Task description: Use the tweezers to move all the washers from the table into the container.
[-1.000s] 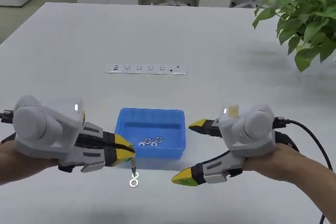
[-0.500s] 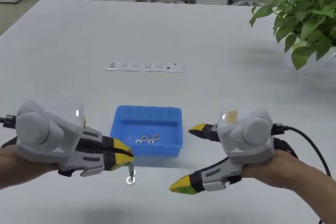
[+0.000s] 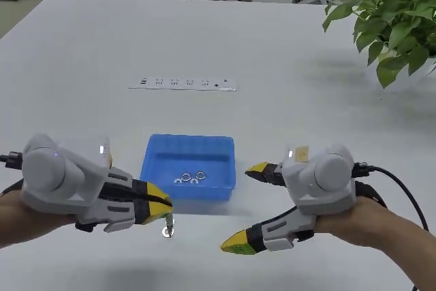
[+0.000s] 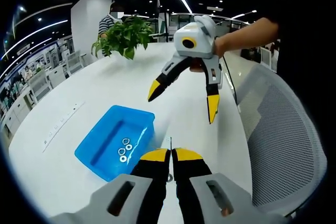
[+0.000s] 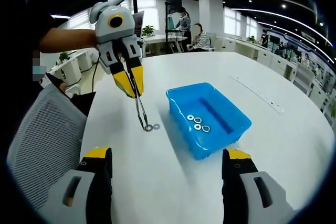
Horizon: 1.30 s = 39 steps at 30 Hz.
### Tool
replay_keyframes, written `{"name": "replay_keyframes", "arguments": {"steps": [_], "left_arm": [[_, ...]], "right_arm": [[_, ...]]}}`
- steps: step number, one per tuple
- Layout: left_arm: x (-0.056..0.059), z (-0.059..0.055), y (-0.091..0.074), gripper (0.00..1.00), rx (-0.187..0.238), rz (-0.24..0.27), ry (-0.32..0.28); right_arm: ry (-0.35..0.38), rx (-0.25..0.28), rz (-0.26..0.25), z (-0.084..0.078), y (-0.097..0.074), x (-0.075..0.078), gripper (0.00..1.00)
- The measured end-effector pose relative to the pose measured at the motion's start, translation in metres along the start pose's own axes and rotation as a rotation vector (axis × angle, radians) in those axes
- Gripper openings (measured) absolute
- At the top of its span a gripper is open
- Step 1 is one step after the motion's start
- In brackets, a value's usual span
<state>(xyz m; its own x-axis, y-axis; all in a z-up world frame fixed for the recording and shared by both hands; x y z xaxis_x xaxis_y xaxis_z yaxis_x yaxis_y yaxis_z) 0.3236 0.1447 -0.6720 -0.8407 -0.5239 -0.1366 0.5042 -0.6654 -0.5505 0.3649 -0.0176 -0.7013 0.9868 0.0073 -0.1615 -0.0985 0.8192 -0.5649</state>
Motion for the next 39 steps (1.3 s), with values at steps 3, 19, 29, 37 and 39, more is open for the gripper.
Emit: {"name": "replay_keyframes", "arguments": {"steps": [3,19,29,37,39], "left_arm": [[0.000,-0.001,0.001,0.07,-0.004,0.000,0.006],[0.001,-0.003,-0.001,0.07,-0.016,-0.012,0.026],[0.002,-0.003,-0.003,0.07,-0.026,-0.023,0.035],[0.002,-0.003,-0.005,0.07,-0.036,-0.029,0.034],[0.002,-0.004,-0.005,0.07,-0.038,-0.031,0.033]], "right_arm": [[-0.001,0.000,-0.001,0.000,0.000,0.001,0.87],[-0.019,0.002,0.028,0.006,0.011,0.000,0.86],[-0.081,0.024,0.086,0.016,0.024,-0.002,0.75],[-0.137,0.023,0.143,0.024,0.041,-0.003,0.63],[-0.155,0.015,0.158,0.026,0.046,-0.003,0.60]]}}
Point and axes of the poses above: the centre of the closed fingertips' face, and the gripper's own axes: y roughly forward along the fingers, x roughly to its right, z roughly out of its top, the point moved 6 cm from there along -y, roughly backward along the fingers, and after that the axes turned 12 degrees about z, right-handed, at the moved point
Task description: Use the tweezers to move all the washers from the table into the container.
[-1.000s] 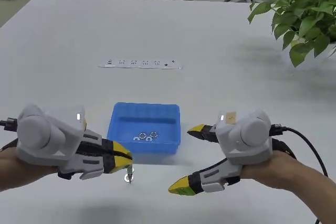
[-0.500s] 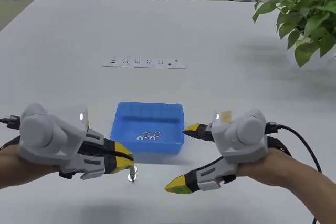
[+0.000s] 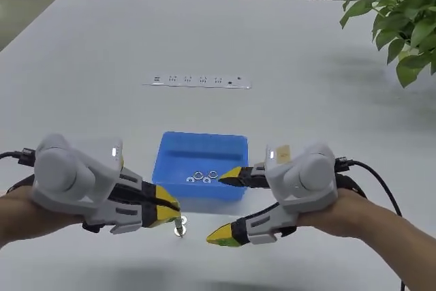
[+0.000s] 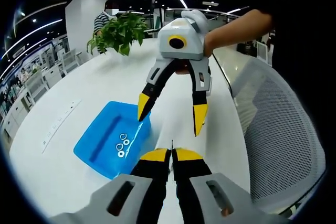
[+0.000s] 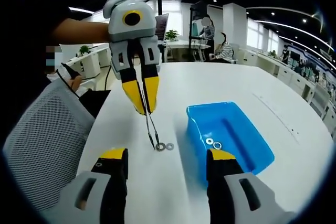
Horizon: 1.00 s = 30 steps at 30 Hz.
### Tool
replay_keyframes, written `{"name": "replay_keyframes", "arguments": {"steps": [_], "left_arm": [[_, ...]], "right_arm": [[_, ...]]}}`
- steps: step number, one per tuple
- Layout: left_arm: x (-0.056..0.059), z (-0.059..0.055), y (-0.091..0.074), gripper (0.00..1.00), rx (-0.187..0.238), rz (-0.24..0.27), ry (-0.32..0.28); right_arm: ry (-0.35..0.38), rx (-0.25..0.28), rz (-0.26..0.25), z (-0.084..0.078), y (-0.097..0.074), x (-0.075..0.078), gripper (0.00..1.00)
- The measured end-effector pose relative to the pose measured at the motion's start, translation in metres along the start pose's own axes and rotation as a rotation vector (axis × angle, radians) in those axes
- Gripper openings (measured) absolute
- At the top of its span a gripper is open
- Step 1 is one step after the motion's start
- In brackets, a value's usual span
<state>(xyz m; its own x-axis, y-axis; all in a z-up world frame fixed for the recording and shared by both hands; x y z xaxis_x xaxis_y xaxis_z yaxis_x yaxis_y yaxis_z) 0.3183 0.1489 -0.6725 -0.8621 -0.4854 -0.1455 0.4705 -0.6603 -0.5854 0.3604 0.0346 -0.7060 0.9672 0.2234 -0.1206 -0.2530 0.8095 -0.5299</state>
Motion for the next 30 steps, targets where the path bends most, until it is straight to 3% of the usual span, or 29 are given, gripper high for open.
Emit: {"name": "replay_keyframes", "arguments": {"steps": [6,9,30], "left_arm": [[0.001,0.001,-0.001,0.07,-0.002,0.000,-0.005],[0.000,0.001,0.000,0.07,0.000,-0.002,-0.013],[-0.001,0.002,0.001,0.07,-0.004,-0.012,-0.014]], "right_arm": [[-0.040,-0.018,0.050,0.001,0.013,0.000,0.51],[-0.094,-0.034,0.073,0.002,0.020,-0.001,0.44],[-0.180,-0.093,0.195,0.003,0.059,-0.004,0.18]]}}
Point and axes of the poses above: the centre of the closed fingertips' face, and the gripper's own axes: y roughly forward along the fingers, x roughly to its right, z roughly out of its top, the point moved 6 cm from there along -y, roughly backward along the fingers, and after that the axes turned 12 degrees about z, right-handed, at the moved point
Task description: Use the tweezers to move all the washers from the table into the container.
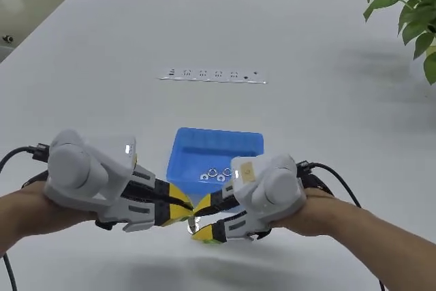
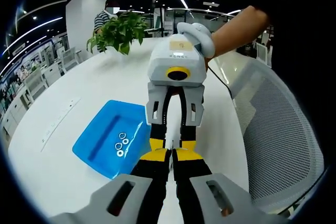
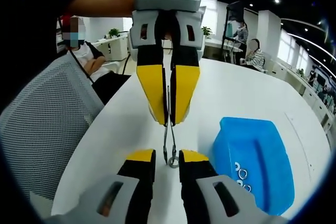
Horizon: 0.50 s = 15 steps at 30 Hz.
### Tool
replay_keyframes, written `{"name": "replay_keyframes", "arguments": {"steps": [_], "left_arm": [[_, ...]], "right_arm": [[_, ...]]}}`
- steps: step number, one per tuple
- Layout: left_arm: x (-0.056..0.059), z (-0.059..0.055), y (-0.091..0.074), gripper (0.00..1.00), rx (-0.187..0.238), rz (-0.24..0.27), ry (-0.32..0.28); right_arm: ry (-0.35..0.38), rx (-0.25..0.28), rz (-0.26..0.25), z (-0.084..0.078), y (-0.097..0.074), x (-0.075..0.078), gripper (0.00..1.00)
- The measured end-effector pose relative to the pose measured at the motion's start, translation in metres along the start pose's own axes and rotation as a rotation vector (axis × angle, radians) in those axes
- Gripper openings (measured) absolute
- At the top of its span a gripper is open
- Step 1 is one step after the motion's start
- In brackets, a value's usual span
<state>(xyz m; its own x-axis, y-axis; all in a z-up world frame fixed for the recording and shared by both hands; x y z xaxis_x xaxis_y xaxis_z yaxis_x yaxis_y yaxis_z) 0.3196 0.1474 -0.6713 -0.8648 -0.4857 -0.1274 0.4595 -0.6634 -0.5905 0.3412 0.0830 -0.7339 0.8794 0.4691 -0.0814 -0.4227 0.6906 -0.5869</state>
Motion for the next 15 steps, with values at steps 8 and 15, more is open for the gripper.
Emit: {"name": "replay_keyframes", "arguments": {"steps": [8,15], "left_arm": [[0.0010,0.0011,0.0009,0.07,0.002,-0.004,0.002],[0.0006,0.0011,0.0015,0.07,0.002,-0.004,0.000]], "right_arm": [[-0.006,-0.012,-0.009,0.0008,0.0019,0.0032,0.11],[-0.004,-0.018,-0.008,0.0007,0.0016,0.0030,0.10]]}}
Point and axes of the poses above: the centre of the closed fingertips' face, and the gripper's own axes: y roughly forward along the fingers, x roughly to its right, z roughly out of its top, the point moved 6 cm from there along -y, roughly backward along the fingers, and after that the axes turned 12 degrees about z, right-handed, at the moved point
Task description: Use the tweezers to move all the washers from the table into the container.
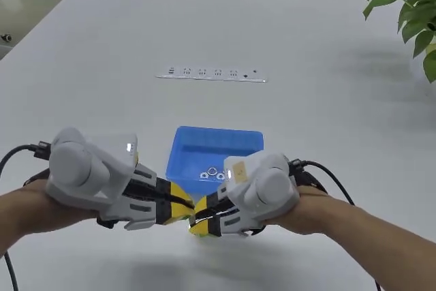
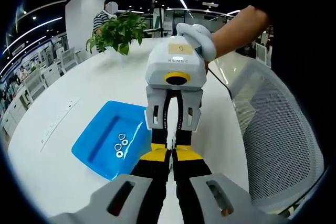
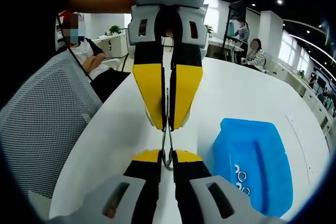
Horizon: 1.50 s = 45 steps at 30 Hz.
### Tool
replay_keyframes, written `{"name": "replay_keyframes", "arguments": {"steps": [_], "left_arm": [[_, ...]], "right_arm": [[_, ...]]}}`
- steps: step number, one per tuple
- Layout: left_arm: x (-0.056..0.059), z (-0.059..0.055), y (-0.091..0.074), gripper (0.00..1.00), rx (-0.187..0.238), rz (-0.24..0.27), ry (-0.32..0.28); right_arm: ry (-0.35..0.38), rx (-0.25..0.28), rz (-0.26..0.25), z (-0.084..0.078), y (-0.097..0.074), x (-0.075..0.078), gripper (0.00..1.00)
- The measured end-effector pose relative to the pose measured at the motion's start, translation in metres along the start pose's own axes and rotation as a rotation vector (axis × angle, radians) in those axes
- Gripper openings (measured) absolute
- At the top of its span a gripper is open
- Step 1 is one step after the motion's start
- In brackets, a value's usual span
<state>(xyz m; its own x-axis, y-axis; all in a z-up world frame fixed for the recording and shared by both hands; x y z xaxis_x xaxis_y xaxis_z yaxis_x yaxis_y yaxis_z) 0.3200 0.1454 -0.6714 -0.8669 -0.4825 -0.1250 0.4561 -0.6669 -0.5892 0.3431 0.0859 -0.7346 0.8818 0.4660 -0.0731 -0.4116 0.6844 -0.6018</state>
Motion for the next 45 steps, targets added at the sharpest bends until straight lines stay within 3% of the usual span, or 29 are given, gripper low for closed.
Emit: {"name": "replay_keyframes", "arguments": {"steps": [14,18,22,31,37,45], "left_arm": [[-0.001,-0.002,-0.003,0.07,0.001,0.017,-0.020],[-0.004,-0.002,-0.006,0.11,0.011,0.029,-0.026],[-0.008,-0.001,-0.010,0.21,0.039,0.043,-0.055],[-0.008,-0.011,-0.015,0.39,0.041,0.063,-0.093],[-0.005,-0.009,-0.016,0.56,0.043,0.087,-0.116],[-0.011,-0.011,-0.019,0.74,0.061,0.138,-0.165]], "right_arm": [[0.013,-0.002,-0.006,0.002,0.000,0.000,0.08],[0.017,-0.002,-0.010,0.003,-0.001,0.000,0.08],[0.019,0.003,-0.016,0.005,-0.004,-0.001,0.08],[0.014,0.015,-0.034,0.014,-0.015,0.001,0.09],[0.002,0.018,-0.043,0.020,-0.022,0.002,0.09],[-0.016,0.017,-0.052,0.028,-0.033,0.007,0.09]]}}
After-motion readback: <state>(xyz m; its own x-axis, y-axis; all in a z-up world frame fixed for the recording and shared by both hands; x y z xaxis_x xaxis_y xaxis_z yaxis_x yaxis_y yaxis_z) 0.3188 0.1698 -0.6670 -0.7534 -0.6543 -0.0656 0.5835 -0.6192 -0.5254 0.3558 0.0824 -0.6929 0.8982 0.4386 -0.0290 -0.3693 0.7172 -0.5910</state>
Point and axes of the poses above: the centre of the closed fingertips' face, and the gripper's own axes: y roughly forward along the fingers, x roughly to its right, z roughly out of its top, the point moved 6 cm from there along -y, roughly backward along the fingers, and after that the axes turned 12 degrees about z, right-handed, at the moved point
